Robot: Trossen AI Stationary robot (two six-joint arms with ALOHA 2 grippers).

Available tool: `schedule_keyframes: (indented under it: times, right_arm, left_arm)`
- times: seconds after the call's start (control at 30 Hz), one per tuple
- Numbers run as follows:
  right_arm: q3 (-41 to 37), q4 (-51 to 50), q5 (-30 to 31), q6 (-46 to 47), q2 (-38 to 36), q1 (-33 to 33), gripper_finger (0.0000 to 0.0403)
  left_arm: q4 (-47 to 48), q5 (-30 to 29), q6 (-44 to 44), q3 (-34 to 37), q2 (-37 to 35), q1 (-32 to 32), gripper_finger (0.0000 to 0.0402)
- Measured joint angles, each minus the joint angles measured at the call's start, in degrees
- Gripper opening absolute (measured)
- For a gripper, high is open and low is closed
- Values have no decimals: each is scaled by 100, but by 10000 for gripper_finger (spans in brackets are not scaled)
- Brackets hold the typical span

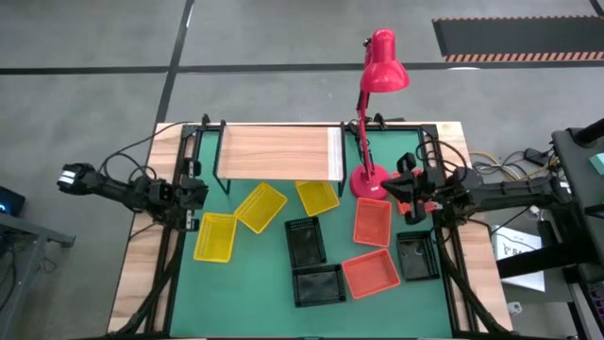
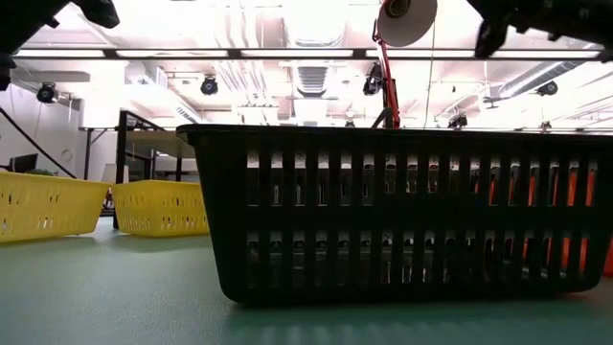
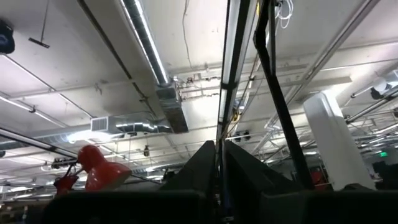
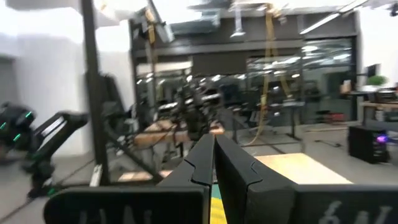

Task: Stack baskets on shelf by color
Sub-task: Put the top black bin on the shelf

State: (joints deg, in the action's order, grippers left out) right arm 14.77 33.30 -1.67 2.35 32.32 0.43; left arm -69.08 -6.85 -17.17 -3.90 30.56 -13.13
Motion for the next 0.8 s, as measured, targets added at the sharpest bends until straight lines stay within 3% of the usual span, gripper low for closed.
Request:
schedule_keyframes:
  times: [0.47, 0.8]
  right_arm:
    - [1354, -99, 66, -856, 2016, 1077, 9]
    - [2940, -2391, 75, -645, 3266, 1233, 9]
  left_arm:
    - [13, -18, 17, 157, -116, 0, 17]
    - [-251, -781, -294, 153, -506, 0, 17]
